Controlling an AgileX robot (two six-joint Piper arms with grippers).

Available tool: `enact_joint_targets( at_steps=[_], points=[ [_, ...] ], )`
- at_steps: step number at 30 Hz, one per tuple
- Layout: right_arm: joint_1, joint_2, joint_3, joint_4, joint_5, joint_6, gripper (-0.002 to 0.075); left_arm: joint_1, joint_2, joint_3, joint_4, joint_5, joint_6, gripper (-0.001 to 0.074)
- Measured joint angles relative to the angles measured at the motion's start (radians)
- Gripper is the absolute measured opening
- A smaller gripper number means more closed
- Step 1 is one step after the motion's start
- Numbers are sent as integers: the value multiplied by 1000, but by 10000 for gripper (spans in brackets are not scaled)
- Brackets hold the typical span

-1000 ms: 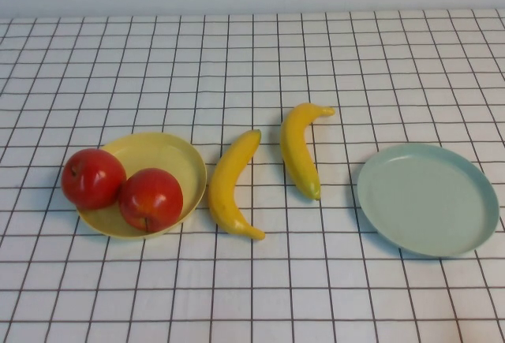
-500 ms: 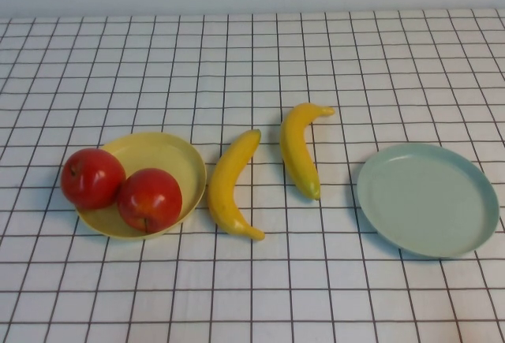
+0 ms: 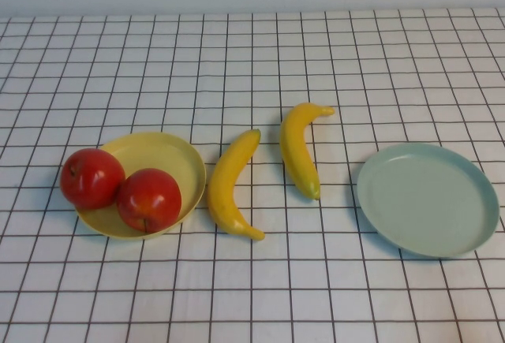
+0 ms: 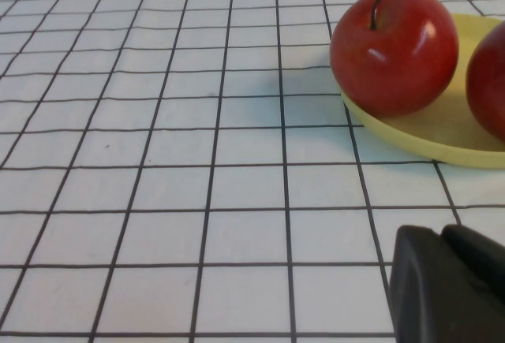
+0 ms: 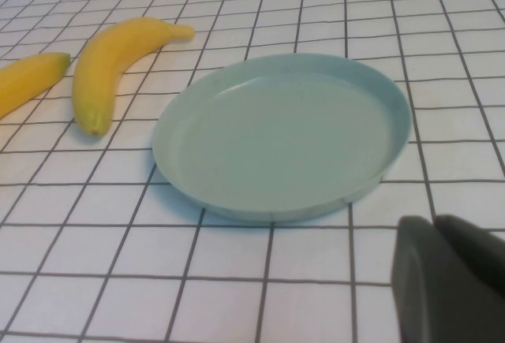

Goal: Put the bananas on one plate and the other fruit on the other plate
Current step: Put another type of fruit in the right plate

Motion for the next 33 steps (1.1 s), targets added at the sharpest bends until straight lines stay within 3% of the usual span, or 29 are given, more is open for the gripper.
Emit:
enact_joint_targets(
  at_steps=[18,20,24,26,30,33],
  points=[
    [0,0,2,43,-46,0,-16,0,0,0,-2,0,0,1],
    [0,0,2,219,-118,0,-16,0,0,0,-2,0,0,1],
    [0,0,2,869,-270,0,-17,0,0,0,-2,0,0,1],
    [0,0,2,1107,-360,-17,-17,0,0,0,-2,0,0,1],
    [0,0,2,1269,-559,-151,-17,0,0,0,-2,0,0,1],
    [0,0,2,1308,-605,-191,-17,0,0,0,-2,2,0,1]
  ],
)
